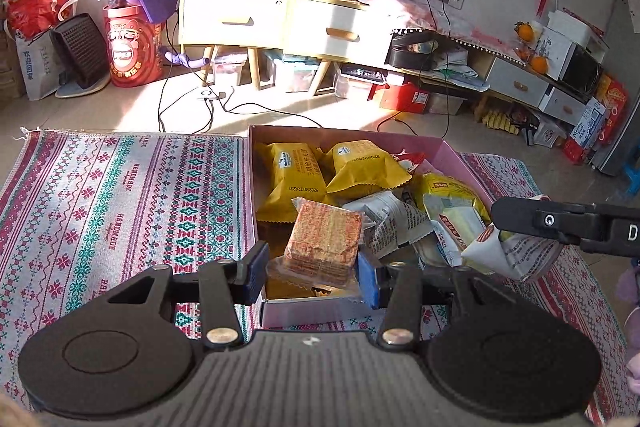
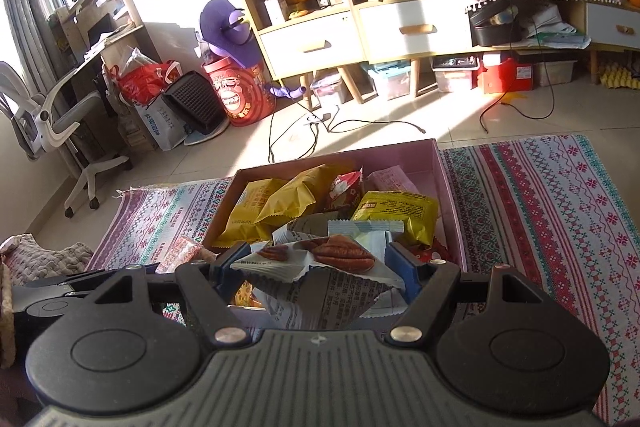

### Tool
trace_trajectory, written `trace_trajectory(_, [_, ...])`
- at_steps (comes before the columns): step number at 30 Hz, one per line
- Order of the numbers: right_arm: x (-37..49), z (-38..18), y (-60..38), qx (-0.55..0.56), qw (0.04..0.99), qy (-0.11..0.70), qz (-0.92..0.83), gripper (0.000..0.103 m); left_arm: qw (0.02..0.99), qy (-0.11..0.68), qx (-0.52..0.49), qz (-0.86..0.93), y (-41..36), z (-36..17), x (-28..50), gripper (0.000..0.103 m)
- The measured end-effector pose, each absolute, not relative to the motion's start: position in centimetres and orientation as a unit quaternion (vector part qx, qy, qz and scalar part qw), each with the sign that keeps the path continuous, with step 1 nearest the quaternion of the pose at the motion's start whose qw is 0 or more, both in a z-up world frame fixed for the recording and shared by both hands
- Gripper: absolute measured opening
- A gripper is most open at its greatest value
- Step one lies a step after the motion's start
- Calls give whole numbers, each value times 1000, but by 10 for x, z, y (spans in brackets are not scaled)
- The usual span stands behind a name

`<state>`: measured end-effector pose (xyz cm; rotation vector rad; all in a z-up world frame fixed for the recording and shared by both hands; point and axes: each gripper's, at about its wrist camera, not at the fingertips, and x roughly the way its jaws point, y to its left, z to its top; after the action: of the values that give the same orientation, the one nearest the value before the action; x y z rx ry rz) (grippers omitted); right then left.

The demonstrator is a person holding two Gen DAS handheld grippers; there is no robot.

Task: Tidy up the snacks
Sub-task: 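Carry both packets into the pink box and open both tools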

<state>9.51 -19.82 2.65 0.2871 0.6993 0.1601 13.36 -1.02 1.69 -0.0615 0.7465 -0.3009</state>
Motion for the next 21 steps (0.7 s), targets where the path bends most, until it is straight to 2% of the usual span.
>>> trace_trajectory(21, [122, 9, -186, 149, 915, 363, 95, 74, 915, 377, 4, -143, -23, -1, 149, 54])
